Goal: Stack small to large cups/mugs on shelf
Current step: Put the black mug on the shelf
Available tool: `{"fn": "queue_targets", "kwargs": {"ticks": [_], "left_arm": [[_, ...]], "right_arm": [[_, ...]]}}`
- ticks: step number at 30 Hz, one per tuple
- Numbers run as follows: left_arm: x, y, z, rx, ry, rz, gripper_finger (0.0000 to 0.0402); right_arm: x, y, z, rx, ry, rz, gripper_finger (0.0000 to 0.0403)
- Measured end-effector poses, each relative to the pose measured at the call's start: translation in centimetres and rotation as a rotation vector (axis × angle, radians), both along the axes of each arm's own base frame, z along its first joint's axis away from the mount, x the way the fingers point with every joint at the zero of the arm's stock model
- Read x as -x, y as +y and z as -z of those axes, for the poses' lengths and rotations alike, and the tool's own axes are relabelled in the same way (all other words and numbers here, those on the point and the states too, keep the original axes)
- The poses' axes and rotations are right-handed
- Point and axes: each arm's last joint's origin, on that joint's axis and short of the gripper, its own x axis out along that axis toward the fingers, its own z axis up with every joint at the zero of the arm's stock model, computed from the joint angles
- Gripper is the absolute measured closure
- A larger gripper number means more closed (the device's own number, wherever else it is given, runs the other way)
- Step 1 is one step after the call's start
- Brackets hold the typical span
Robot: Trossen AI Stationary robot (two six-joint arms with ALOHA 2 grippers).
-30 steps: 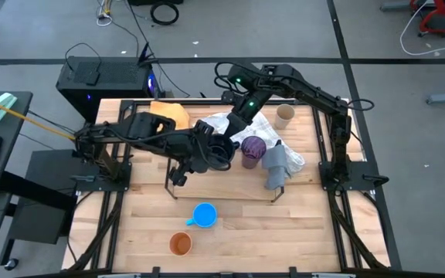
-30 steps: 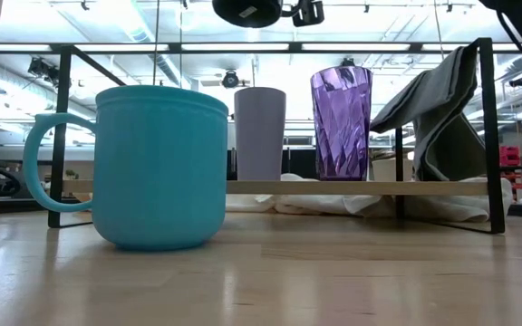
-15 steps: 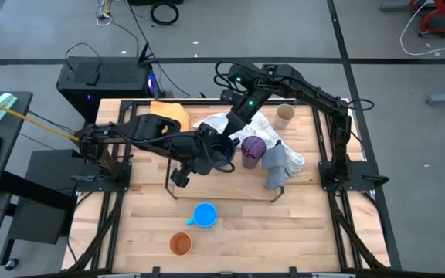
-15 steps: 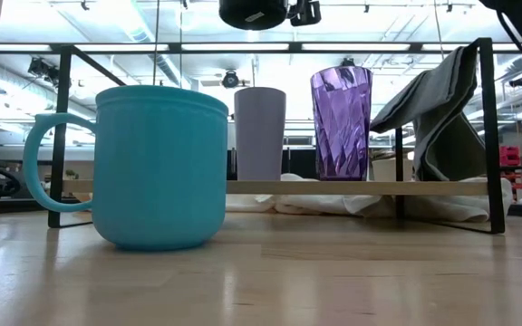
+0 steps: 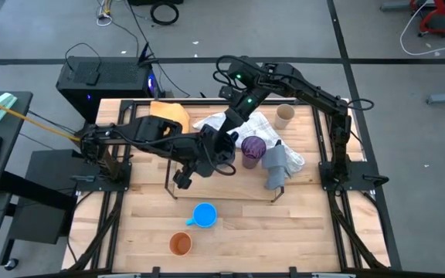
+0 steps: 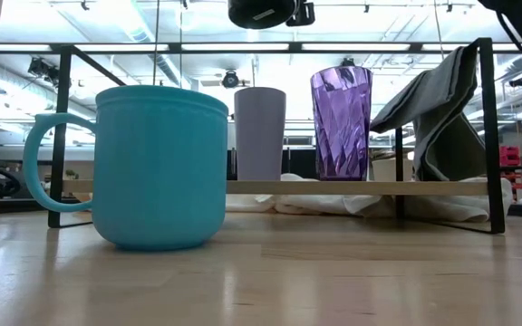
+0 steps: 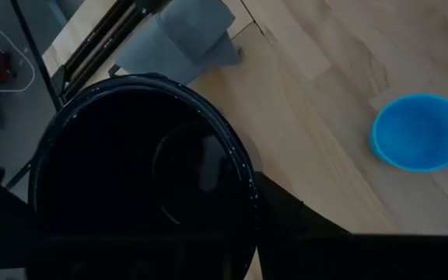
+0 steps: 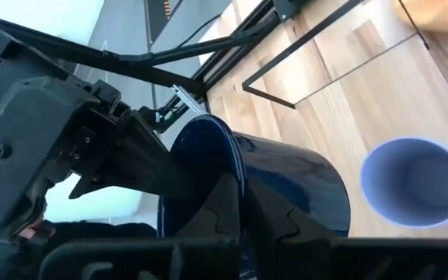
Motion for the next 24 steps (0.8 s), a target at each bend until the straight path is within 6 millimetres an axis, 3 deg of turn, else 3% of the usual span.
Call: {"fn": "queue_targets", "kwargs": {"ticks": [12, 18, 24], "left_arm": [[0.2, 0.2, 0.0, -0.002, 0.009, -0.03, 0.0377], [0.3, 0.4, 0.1, -0.032, 0.022, -0.067, 0.0377], [0.4, 0.6, 0.2, -0.023, 0.035, -0.075, 0.0377]], "right_arm": [[-0.2, -0.3, -0.4, 0.011, -0.064, -0.02, 0.0252], [0.9, -2.3, -0.8, 0.01, -0.075, 0.031, 0.0231], [3.4, -5.5, -1.9, 0.097, -0.09, 0.173, 0.0232]]}}
